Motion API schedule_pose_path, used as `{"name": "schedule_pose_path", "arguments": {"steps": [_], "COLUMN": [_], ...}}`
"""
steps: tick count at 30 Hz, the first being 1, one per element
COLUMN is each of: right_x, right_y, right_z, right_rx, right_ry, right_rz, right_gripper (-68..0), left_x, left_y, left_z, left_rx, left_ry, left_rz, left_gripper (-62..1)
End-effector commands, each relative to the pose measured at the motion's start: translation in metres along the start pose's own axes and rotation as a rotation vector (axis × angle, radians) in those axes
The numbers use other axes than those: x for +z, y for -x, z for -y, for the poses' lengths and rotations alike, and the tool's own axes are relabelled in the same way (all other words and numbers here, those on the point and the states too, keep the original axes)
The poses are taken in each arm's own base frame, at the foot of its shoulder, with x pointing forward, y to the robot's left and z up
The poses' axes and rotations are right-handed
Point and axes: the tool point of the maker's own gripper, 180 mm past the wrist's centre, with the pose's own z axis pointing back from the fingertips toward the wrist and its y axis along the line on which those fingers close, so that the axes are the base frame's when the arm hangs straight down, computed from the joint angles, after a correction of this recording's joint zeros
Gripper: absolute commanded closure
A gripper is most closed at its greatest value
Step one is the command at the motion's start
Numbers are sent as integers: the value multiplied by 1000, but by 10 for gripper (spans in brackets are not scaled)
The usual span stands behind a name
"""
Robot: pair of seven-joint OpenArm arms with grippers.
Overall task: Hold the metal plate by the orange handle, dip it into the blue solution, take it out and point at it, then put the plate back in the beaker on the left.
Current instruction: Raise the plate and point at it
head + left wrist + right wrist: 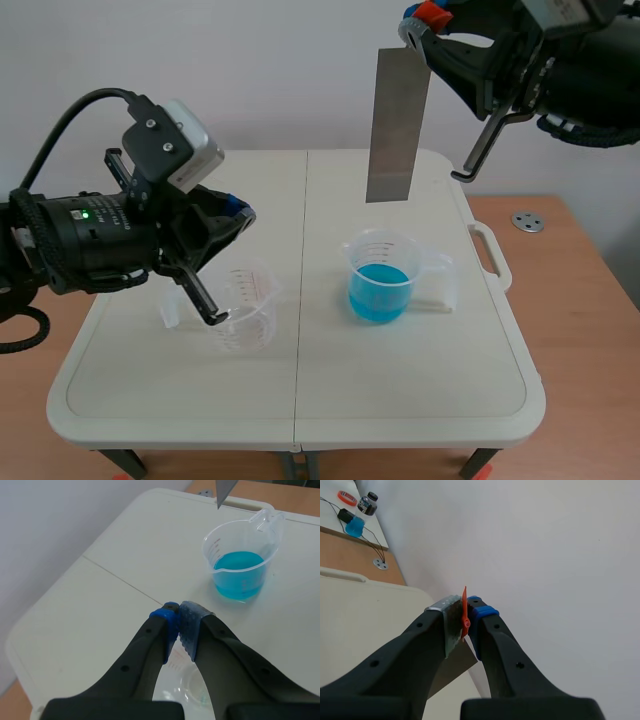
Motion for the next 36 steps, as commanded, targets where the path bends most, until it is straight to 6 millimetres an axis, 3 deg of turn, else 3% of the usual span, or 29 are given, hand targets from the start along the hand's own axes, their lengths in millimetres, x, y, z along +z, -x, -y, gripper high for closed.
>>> {"name": "schedule_pose_path", "arguments": {"steps": [1,18,36], "right_x": [0,0,0], "right_y": [-11,-11,-11], "right_z": [8,8,8], "right_rx": [18,16,16], "right_ry": [8,9,9], "right_rz": [34,36,36], "right_gripper": [-13,-13,-13], "left_x": [-5,-64,-75], "left_y": [-6,-28,-43], "left_z": [-1,12,10], "left_rx": [4,-5,-23], "left_ry": [-6,21,11], "left_rz": [24,39,67], "left_gripper": [-15,-15,-15]}}
